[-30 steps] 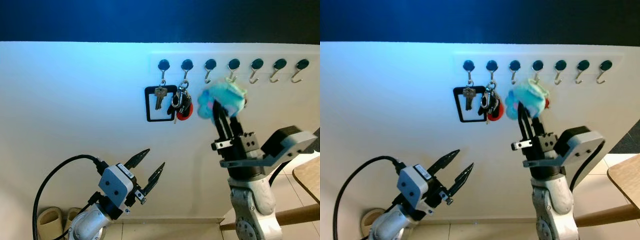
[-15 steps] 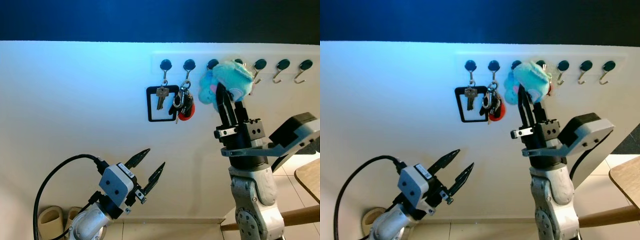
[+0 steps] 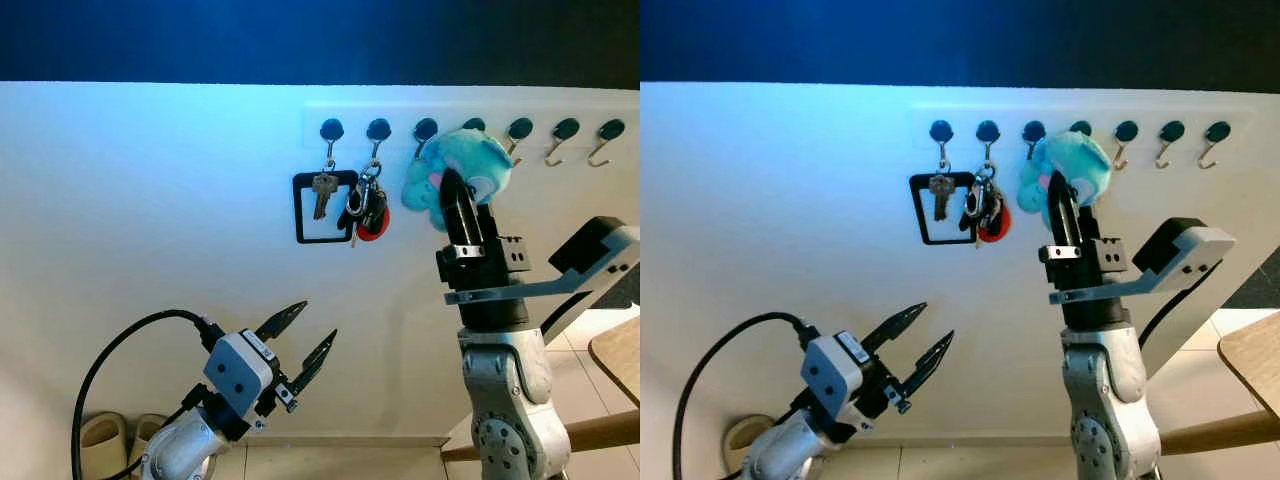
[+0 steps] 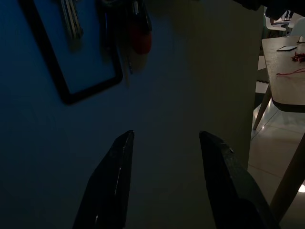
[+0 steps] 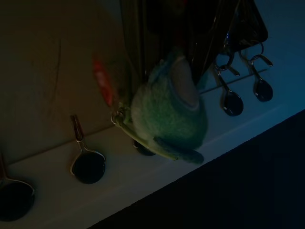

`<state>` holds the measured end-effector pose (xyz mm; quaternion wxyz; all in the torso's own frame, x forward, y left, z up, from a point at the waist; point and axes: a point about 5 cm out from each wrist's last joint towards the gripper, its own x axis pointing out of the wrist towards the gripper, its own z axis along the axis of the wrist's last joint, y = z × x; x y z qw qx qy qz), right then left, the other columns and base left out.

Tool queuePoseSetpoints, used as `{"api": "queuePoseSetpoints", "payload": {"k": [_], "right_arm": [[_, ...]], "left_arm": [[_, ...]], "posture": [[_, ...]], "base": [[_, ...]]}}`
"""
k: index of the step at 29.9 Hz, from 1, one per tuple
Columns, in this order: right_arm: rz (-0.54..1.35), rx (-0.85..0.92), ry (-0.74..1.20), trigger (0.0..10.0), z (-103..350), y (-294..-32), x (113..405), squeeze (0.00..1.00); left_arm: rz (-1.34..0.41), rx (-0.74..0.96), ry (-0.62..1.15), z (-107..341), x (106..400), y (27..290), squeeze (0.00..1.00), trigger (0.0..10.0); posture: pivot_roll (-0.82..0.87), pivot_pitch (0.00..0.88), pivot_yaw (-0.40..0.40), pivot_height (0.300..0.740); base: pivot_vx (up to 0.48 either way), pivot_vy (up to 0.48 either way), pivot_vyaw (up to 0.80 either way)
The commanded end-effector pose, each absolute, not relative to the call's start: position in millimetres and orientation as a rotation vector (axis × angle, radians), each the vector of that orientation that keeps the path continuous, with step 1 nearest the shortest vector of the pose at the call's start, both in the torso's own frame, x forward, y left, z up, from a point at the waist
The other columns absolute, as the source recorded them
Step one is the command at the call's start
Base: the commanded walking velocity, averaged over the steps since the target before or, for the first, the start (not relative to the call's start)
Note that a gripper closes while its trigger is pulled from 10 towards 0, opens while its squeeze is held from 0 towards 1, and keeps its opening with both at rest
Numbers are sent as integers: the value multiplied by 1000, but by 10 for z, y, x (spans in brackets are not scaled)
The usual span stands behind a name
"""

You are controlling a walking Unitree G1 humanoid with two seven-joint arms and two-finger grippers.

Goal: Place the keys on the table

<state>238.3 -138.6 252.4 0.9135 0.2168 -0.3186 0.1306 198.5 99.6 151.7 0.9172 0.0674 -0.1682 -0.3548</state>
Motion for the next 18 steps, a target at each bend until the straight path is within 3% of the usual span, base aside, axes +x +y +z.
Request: {"api": "queuePoseSetpoints", "payload": {"k": [1, 18], "right_arm": [[250, 460, -667, 4824, 2558, -1418, 2384, 0], [463, 302, -786, 4353, 2789, -1165, 2213, 0]], "left_arm": [[-751, 169, -325, 1472, 1959, 998, 0, 10000], [-741, 166, -343, 1553, 1949, 988, 0, 10000]], "posture": [[40, 93, -8, 740], [45, 101, -10, 740]], "base": [[0, 0, 0], [0, 0, 0]]}}
